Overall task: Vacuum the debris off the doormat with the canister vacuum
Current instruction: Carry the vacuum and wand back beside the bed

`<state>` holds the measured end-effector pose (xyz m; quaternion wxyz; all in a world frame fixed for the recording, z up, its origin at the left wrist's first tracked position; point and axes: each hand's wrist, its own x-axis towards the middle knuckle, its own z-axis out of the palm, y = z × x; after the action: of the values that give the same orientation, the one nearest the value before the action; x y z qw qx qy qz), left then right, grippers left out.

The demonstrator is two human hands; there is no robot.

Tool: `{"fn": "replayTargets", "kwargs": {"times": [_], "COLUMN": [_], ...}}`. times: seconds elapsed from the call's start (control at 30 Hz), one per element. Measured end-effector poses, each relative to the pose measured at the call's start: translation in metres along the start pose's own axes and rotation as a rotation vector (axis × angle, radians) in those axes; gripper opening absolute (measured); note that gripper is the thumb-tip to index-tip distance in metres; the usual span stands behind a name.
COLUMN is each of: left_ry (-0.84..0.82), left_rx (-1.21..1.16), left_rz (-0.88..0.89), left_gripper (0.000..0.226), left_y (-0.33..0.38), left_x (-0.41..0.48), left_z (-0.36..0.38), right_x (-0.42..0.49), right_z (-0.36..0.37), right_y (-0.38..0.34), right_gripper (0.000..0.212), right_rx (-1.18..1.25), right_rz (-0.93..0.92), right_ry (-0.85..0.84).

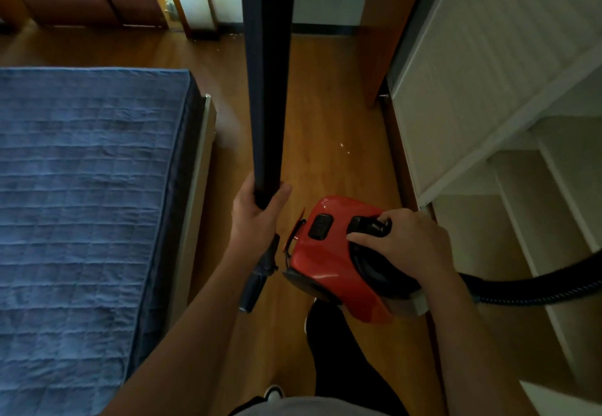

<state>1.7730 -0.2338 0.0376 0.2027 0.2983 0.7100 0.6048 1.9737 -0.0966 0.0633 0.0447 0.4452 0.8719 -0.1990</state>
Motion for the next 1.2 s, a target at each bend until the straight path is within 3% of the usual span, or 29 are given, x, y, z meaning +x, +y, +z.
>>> {"fn": "replayTargets", "kwargs": {"times": [0.3, 0.5, 0.83, 1.2], "left_ry": [0.088, 0.163, 0.2, 0.204], "left_rx": [0.03, 0.03, 0.069, 0.004], "left_rz": [-0.061, -0.053, -0.027, -0.084], "left_gripper": [0.014, 0.007, 0.012, 0.014], "left_y": [0.013, 0.021, -0.001, -0.023], "left_x": [0.14, 0.208, 0.342, 0.556], "left_z": [0.076, 0.093, 0.077, 0.023], "right_x": [0.169, 0.247, 0.381, 0.57], "right_z": [-0.04, -0.068, -0.088, -0.112], "right_y": [0.032, 0.029, -0.014, -0.119], "right_gripper": [0.077, 0.073, 0.066, 0.064], "right_rx": [-0.071, -0.08, -0.054, -0.085], "right_rz": [-0.11, -0.138, -0.101, -0.07], "right_ry": [-0.048, -0.039, -0.075, -0.095]}}
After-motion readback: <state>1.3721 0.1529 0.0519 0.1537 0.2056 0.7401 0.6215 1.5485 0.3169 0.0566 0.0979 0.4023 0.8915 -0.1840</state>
